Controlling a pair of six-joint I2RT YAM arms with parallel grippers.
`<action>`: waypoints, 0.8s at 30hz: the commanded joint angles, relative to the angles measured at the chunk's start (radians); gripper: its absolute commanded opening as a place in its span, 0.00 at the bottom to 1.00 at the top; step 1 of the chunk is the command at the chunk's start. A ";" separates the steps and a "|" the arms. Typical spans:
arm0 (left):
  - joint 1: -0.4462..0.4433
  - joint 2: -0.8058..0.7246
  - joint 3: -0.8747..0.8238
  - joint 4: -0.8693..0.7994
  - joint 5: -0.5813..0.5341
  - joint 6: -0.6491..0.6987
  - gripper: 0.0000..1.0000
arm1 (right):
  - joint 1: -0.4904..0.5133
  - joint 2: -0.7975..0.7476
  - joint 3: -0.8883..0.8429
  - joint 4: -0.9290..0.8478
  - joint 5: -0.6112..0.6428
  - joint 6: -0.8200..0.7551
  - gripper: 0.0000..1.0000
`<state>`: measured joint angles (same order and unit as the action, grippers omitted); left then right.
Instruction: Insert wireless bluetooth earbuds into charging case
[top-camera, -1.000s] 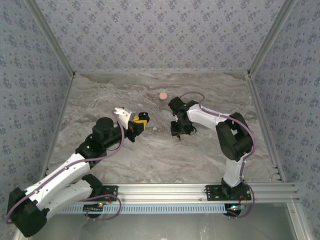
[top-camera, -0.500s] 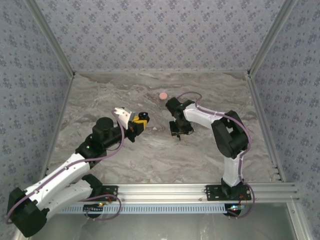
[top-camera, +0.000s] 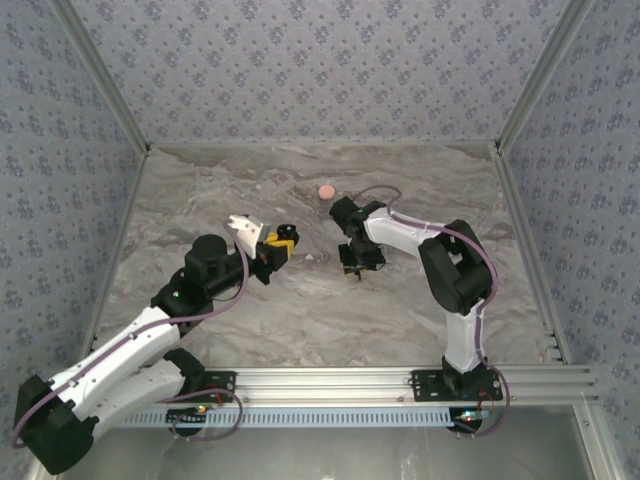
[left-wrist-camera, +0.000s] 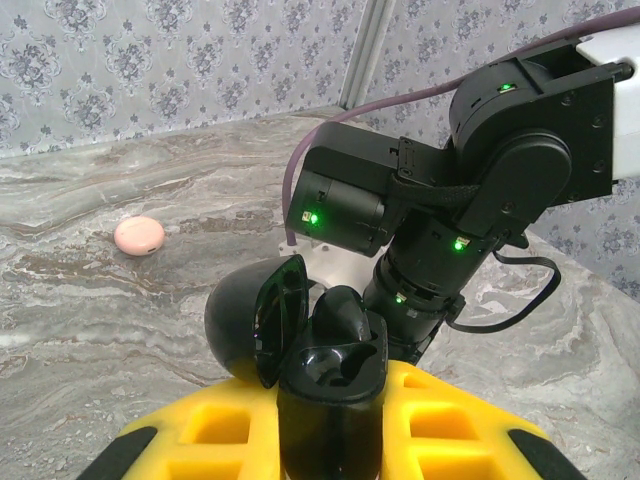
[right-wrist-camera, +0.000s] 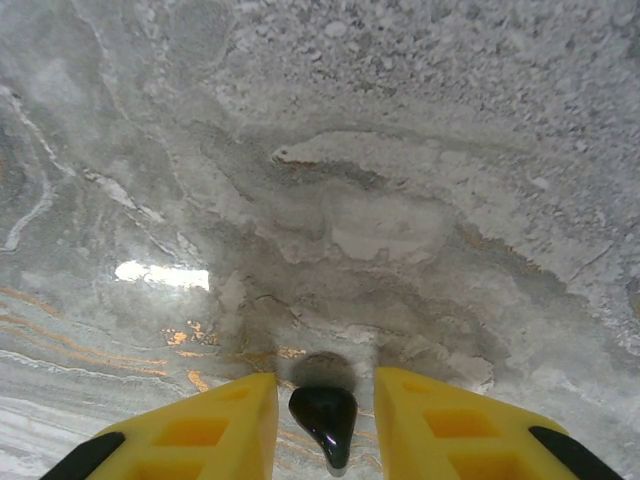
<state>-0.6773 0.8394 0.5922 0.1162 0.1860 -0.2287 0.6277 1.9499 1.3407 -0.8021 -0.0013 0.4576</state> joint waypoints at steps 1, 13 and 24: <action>-0.006 -0.008 0.033 0.039 -0.002 -0.005 0.18 | 0.009 0.020 0.028 -0.038 0.027 0.026 0.31; -0.006 -0.011 0.032 0.038 -0.002 -0.005 0.18 | 0.016 0.041 0.025 -0.038 0.023 0.027 0.30; -0.005 -0.013 0.031 0.037 0.000 -0.006 0.18 | 0.024 0.060 0.018 -0.035 0.042 0.029 0.24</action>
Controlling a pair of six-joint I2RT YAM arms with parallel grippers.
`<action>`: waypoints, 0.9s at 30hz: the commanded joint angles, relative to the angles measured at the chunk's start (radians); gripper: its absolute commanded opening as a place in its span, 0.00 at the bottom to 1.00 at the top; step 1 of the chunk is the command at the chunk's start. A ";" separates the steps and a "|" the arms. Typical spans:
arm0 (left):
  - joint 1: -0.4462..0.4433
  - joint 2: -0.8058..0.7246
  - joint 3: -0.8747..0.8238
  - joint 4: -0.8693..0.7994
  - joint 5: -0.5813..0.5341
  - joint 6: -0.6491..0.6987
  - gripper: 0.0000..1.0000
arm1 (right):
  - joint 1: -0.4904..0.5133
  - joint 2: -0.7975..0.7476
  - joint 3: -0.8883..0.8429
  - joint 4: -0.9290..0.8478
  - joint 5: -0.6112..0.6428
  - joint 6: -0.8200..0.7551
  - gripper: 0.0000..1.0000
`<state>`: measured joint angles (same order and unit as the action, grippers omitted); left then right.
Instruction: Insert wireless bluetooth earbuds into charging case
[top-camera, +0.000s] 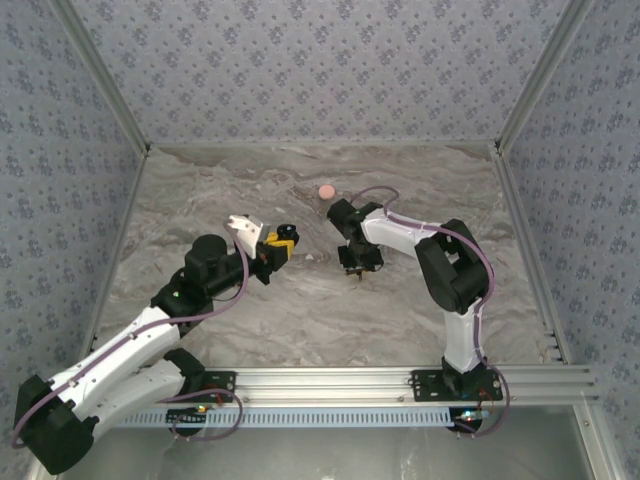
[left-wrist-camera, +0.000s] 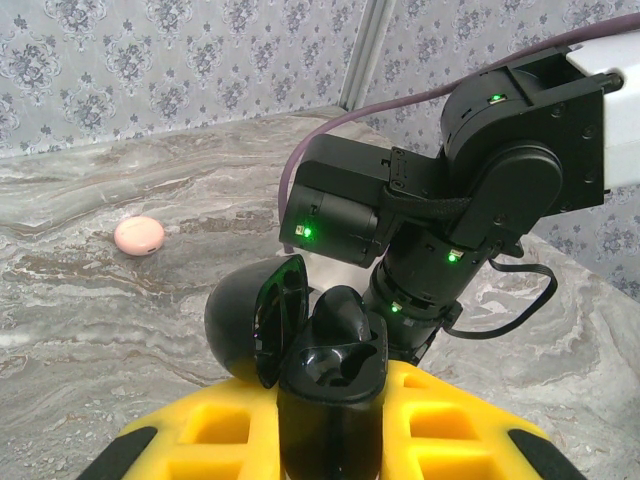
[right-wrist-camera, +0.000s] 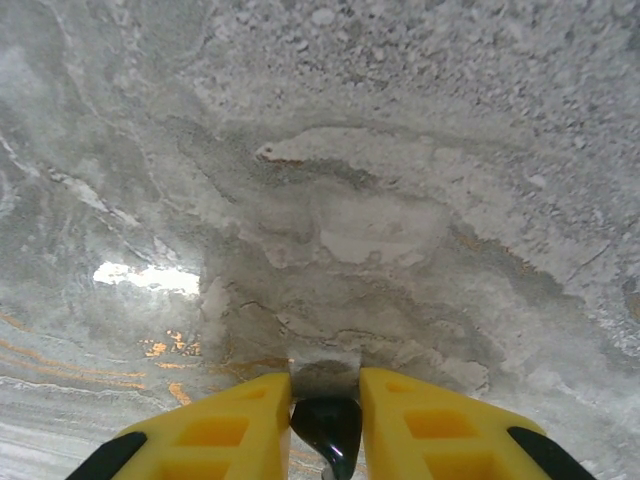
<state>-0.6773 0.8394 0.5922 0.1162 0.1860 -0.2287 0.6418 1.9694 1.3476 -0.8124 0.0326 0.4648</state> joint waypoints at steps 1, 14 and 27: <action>-0.007 -0.014 0.031 0.037 0.000 -0.006 0.18 | 0.011 0.040 0.010 -0.024 0.007 0.021 0.24; -0.007 0.058 0.024 0.063 0.050 -0.017 0.18 | 0.009 -0.074 -0.041 0.070 -0.016 -0.035 0.24; -0.007 0.196 -0.001 0.182 0.070 -0.070 0.18 | -0.014 -0.255 -0.144 0.207 -0.085 -0.051 0.23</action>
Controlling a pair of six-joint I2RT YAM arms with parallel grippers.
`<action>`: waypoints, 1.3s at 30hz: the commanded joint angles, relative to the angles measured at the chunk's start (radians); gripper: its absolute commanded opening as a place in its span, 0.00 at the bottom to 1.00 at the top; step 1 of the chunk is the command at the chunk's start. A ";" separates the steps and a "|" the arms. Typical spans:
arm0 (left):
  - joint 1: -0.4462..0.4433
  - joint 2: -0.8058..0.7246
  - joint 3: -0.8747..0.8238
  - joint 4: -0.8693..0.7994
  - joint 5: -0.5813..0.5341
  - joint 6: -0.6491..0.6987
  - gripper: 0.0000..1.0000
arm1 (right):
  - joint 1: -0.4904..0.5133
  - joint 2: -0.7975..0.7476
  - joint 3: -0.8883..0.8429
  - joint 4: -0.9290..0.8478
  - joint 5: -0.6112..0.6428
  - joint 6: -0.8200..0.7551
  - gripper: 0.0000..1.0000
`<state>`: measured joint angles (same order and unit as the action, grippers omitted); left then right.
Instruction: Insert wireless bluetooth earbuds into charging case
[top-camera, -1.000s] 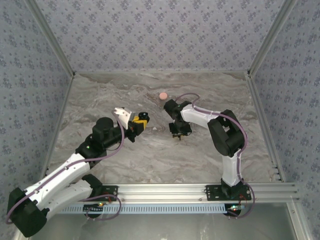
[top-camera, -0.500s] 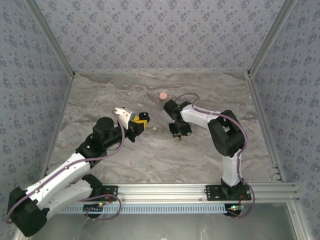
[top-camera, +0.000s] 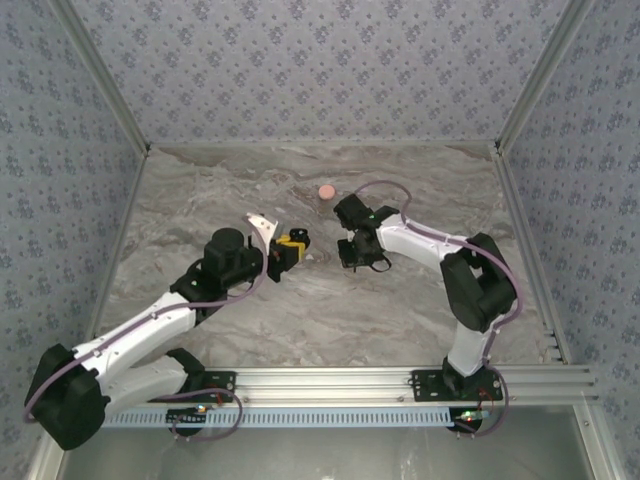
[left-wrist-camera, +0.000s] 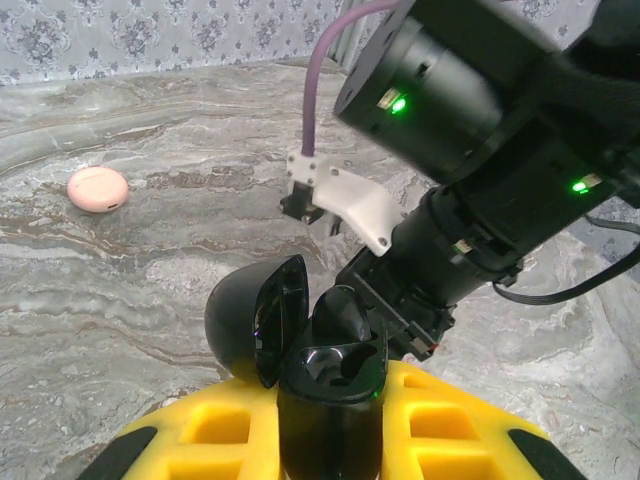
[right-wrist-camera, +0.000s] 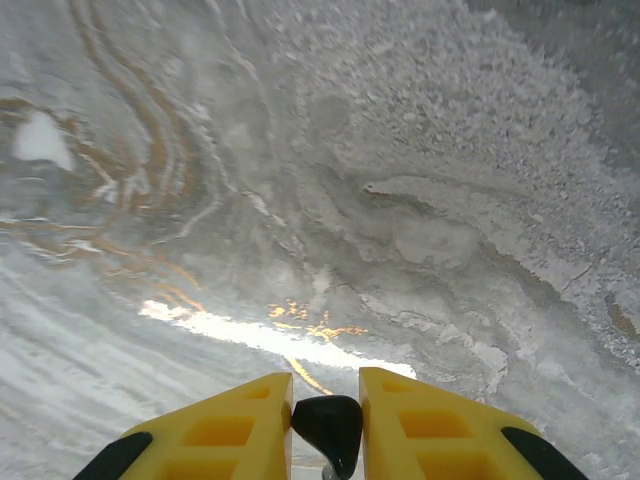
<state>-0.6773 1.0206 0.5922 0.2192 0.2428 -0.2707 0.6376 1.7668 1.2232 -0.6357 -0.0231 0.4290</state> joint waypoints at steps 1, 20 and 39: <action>-0.006 0.024 -0.005 0.090 0.013 -0.032 0.18 | -0.010 -0.068 -0.022 0.056 -0.038 -0.015 0.23; -0.007 0.193 -0.062 0.289 0.005 -0.116 0.19 | -0.010 -0.291 -0.093 0.191 -0.146 -0.062 0.24; -0.029 0.229 -0.146 0.558 0.056 -0.067 0.20 | 0.055 -0.416 0.034 0.269 -0.213 -0.103 0.24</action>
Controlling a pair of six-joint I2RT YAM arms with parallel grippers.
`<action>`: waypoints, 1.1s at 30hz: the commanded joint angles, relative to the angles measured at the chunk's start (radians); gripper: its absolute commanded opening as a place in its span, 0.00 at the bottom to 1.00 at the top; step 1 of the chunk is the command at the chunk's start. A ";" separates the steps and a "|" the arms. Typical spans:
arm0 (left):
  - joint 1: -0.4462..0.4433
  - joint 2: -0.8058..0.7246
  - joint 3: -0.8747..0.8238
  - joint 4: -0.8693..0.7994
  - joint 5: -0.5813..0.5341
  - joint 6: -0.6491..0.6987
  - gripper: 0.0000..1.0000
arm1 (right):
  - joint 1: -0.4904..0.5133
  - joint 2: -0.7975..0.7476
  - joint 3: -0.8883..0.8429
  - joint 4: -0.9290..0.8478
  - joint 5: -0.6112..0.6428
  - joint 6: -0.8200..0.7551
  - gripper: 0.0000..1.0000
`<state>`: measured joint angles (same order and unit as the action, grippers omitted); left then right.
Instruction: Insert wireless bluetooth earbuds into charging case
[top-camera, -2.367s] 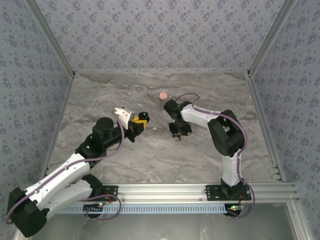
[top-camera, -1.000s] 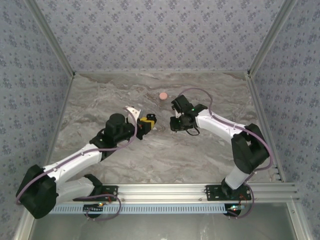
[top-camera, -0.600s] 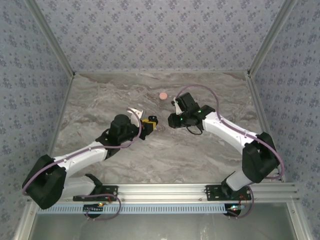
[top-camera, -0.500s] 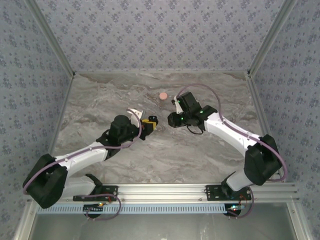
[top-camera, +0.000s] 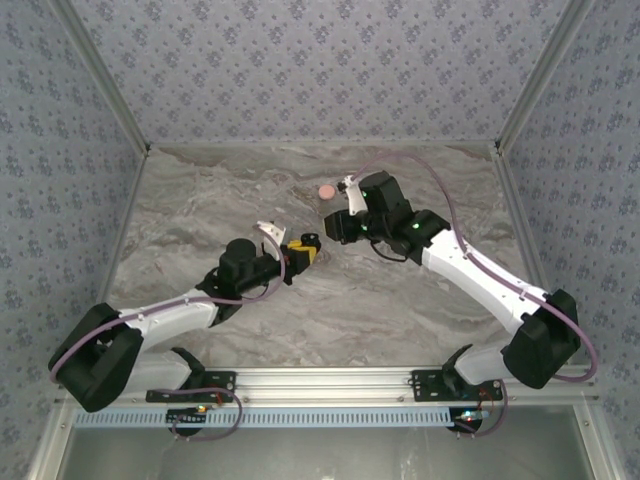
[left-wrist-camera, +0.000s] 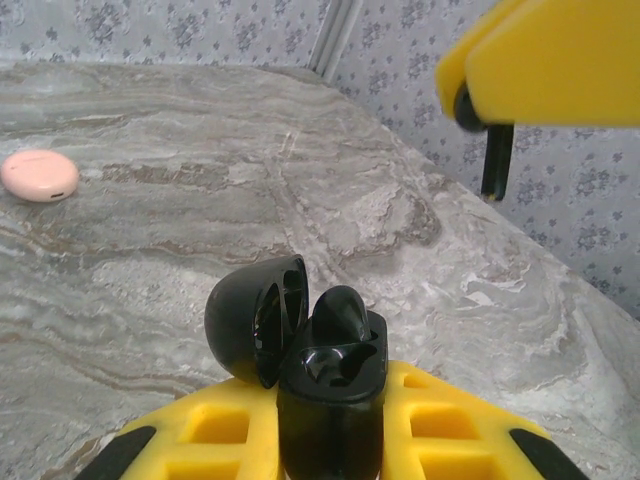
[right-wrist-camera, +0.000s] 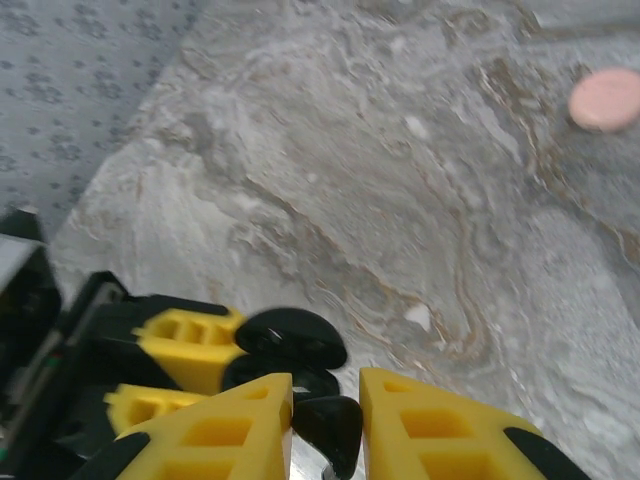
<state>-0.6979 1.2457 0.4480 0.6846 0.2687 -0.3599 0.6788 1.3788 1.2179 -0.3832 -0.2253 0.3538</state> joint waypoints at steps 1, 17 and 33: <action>-0.011 0.006 -0.001 0.095 0.032 0.022 0.20 | 0.021 -0.027 0.044 0.020 -0.009 -0.031 0.24; -0.031 0.005 0.028 0.125 0.050 0.019 0.20 | 0.076 -0.006 0.068 0.011 0.044 -0.065 0.24; -0.035 -0.004 0.072 0.106 0.043 -0.021 0.20 | 0.094 0.009 0.077 0.000 0.056 -0.084 0.24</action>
<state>-0.7269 1.2495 0.4706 0.7597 0.3027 -0.3679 0.7650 1.3766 1.2556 -0.3698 -0.1905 0.2932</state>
